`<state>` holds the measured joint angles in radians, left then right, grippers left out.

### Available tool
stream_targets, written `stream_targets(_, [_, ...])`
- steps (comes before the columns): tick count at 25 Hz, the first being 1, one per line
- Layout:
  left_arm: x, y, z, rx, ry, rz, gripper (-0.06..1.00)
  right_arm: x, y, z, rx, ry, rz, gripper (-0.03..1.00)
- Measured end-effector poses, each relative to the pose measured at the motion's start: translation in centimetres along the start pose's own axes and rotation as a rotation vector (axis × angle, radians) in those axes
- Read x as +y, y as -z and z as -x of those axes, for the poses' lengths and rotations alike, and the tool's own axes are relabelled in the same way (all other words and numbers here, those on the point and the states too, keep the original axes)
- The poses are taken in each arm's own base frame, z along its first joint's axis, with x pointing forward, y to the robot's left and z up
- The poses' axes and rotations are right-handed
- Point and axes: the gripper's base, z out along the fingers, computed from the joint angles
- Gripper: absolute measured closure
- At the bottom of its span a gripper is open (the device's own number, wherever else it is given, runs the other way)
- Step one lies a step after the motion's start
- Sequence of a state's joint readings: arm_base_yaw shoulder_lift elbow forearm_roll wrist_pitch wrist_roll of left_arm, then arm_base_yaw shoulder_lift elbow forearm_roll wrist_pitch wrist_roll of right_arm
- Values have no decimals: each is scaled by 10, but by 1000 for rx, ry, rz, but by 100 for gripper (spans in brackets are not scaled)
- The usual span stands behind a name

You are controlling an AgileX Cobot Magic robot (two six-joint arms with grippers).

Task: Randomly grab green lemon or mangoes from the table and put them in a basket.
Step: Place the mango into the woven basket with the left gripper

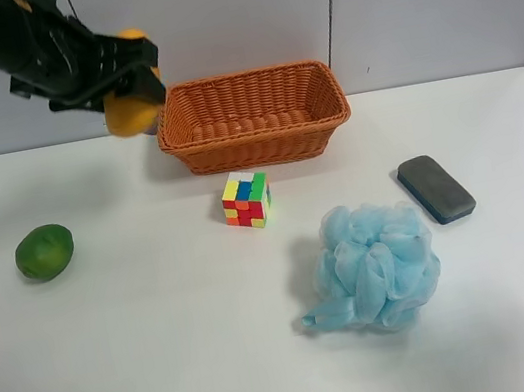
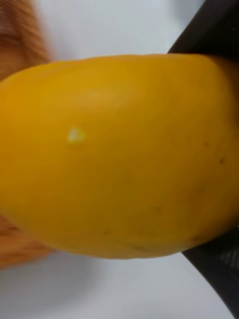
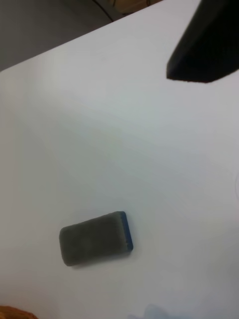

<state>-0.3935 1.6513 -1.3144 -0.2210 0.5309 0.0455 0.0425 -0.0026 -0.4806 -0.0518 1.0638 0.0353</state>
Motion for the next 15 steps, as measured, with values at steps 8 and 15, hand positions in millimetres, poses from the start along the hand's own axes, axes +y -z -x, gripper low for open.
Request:
stream_targets(8, [-3, -80, 36, -74, -143, 0, 34, 0, 0, 0, 0, 0, 0, -2])
stream_targets(15, [-3, -165, 25, -39, -268, 11, 34, 0, 0, 0, 0, 0, 0, -2])
